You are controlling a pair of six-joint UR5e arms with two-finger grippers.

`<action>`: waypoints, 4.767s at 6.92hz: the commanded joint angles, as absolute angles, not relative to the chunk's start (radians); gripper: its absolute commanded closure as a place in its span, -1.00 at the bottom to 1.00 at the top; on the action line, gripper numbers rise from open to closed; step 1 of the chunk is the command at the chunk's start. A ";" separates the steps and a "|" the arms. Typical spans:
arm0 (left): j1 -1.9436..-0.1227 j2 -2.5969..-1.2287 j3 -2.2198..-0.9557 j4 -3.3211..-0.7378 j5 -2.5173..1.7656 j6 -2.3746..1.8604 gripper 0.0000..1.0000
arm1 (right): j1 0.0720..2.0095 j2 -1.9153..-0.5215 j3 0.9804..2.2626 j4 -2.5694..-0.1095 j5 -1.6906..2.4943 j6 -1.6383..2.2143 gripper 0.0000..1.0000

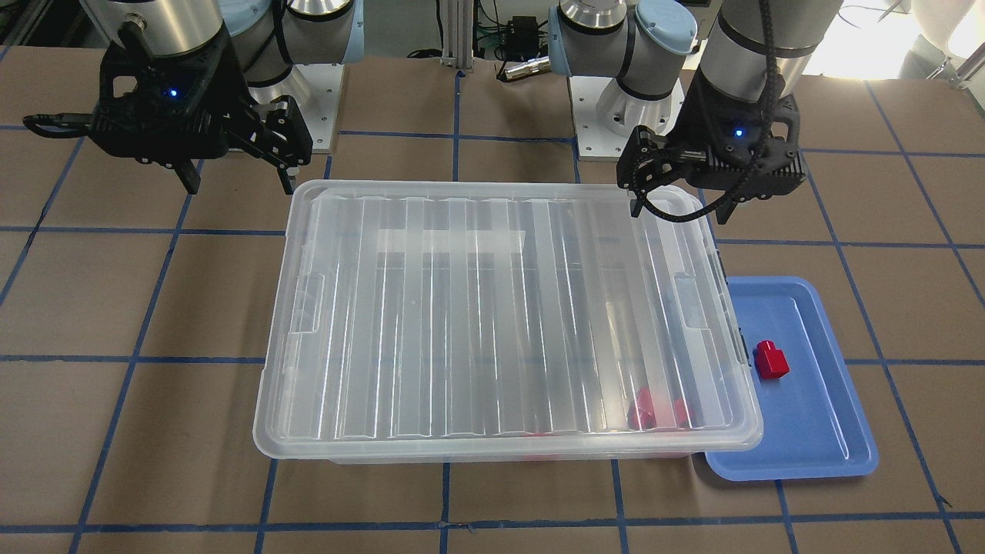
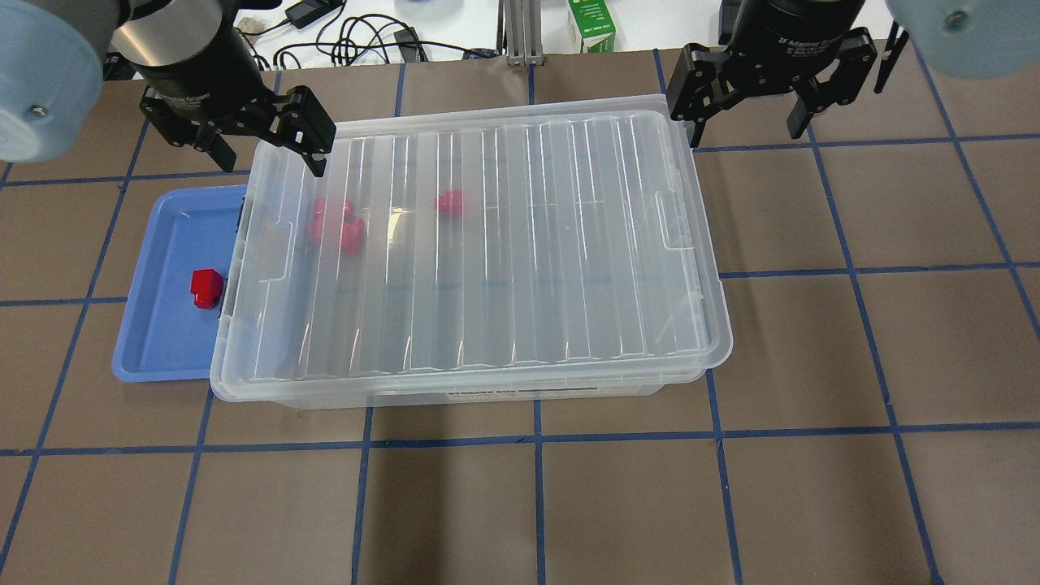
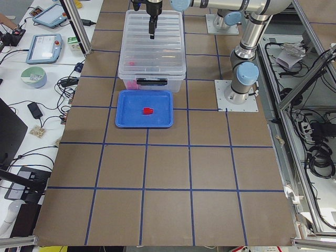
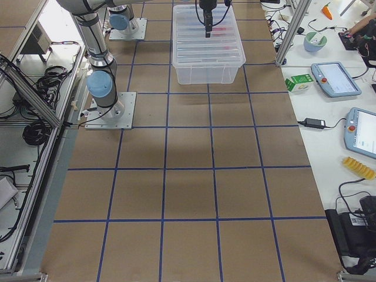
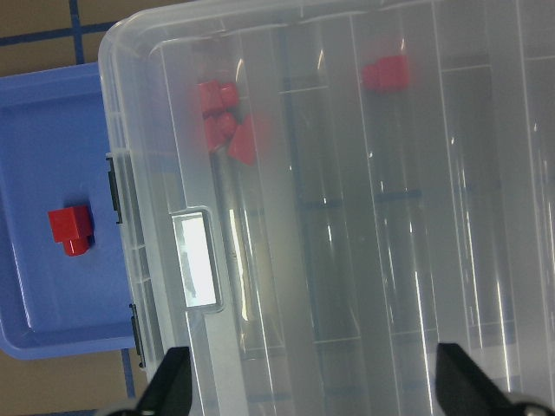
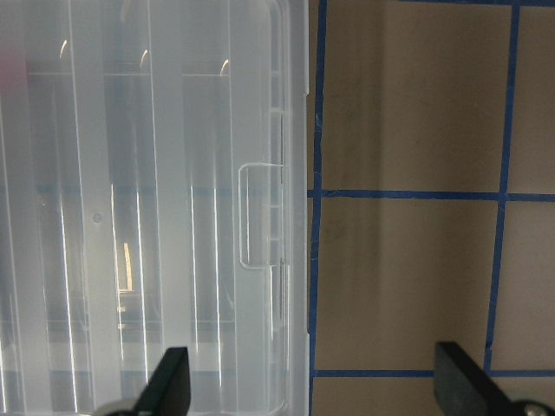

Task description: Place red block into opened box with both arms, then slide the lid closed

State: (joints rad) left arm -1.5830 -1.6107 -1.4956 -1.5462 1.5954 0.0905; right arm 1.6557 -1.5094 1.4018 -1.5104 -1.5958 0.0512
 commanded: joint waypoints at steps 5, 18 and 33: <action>-1.582 -1.612 -1.496 -1.542 1.595 0.089 -1.00 | 1.655 -1.511 1.402 -1.509 -1.598 0.054 -1.00; -1.580 -1.612 -1.474 -1.545 1.601 0.087 -1.00 | 1.608 -1.405 1.810 -2.100 -1.667 -0.015 -0.99; -1.079 -2.012 -1.651 -1.201 1.605 0.588 -1.00 | 1.282 -1.469 1.790 -2.021 -1.718 -0.316 -1.00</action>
State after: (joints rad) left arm -1.1008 -1.9797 -1.5753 -1.3321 1.6093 0.5782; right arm 1.2795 -1.4569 1.8002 -2.0621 -1.7252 -0.3256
